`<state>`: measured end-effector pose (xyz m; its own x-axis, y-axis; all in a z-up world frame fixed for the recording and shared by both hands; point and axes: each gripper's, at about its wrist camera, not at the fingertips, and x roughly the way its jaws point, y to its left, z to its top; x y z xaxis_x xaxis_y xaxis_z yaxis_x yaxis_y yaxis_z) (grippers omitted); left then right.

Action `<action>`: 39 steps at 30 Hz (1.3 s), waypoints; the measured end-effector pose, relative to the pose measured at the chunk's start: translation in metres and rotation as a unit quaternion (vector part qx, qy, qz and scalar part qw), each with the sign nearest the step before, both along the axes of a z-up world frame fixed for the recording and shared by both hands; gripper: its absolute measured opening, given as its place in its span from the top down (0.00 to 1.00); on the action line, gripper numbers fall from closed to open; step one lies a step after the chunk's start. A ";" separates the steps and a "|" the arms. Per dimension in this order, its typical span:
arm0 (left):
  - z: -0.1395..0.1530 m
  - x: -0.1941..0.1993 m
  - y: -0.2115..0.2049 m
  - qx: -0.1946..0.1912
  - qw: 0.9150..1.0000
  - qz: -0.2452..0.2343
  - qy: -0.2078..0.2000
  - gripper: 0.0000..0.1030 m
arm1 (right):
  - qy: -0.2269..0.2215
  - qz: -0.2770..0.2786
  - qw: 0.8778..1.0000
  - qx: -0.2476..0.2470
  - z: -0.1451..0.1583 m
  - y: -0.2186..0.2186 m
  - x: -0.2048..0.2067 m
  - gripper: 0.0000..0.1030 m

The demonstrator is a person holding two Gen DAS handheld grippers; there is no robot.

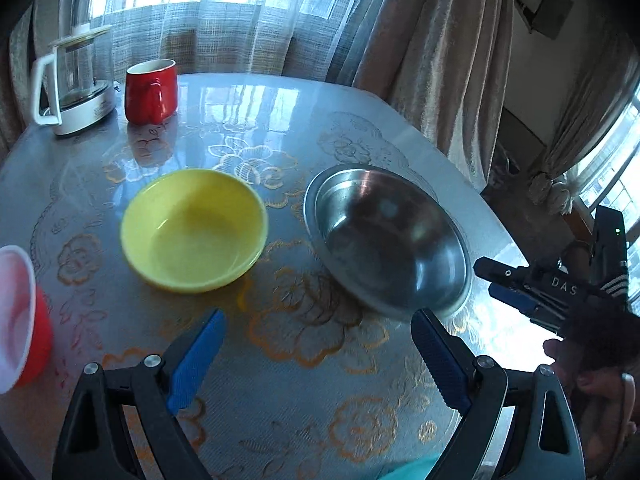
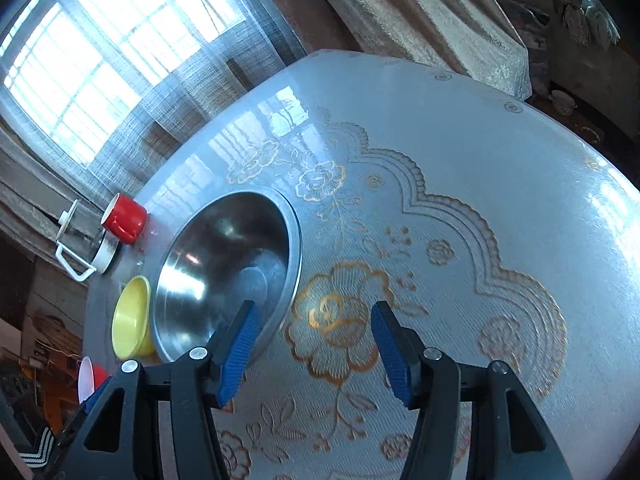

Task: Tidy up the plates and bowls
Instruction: 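Move both grippers to the rim of the steel bowl, then close both grippers together on the steel bowl rim, then lift the steel bowl with both grippers and carry it beside the plate stack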

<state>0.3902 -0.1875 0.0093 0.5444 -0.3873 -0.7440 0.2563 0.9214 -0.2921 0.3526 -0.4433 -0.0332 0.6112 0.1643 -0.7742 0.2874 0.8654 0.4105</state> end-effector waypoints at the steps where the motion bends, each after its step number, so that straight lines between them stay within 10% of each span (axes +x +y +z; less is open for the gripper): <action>1: -0.002 0.007 -0.005 -0.002 1.000 -0.002 0.005 0.09 | 0.000 0.001 1.000 0.002 -0.002 0.000 0.005 0.43; 6: -0.015 0.027 -0.018 -0.007 1.000 -0.001 0.029 0.10 | 0.010 0.019 1.000 0.008 -0.014 0.007 0.026 0.44; 11: -0.023 0.038 -0.033 -0.008 0.999 -0.028 0.041 0.20 | 0.013 0.047 0.999 0.007 -0.024 0.015 0.039 0.69; 20: -0.030 0.043 -0.054 0.022 0.997 -0.065 0.043 0.66 | -0.003 0.079 0.997 -0.008 -0.027 0.027 0.035 0.82; 39: -0.011 -0.026 -0.049 0.052 0.995 -0.072 -0.034 0.68 | -0.013 0.089 0.996 -0.004 -0.011 0.031 -0.036 0.80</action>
<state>0.3638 -0.2368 -0.0015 0.5392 -0.3870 -0.7480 0.4034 0.8983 -0.1740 0.3163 -0.4124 -0.0439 0.5923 0.2659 -0.7605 0.1184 0.9050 0.4086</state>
